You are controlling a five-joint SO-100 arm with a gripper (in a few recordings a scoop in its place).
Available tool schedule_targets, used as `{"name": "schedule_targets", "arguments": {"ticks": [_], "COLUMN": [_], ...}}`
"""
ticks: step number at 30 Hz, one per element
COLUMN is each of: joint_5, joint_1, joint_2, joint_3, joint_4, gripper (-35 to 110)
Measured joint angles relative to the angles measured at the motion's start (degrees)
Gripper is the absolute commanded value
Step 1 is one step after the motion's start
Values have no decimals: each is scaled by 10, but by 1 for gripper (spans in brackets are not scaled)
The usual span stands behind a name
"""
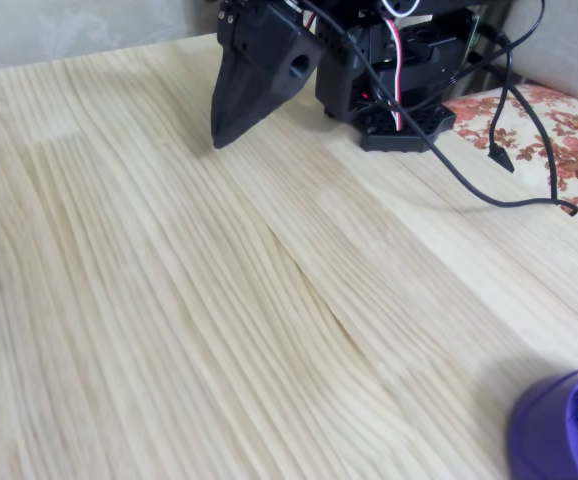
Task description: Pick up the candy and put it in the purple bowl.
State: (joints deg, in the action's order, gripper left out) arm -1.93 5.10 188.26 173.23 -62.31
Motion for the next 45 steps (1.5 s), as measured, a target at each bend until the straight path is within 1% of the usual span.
{"name": "schedule_targets", "arguments": {"ticks": [8, 16, 45], "joint_5": [1, 25, 20], "joint_1": [0, 25, 25], "joint_2": [0, 0, 0], "joint_3": [0, 0, 0], "joint_4": [0, 0, 0], "gripper": [-1, -1, -1]}}
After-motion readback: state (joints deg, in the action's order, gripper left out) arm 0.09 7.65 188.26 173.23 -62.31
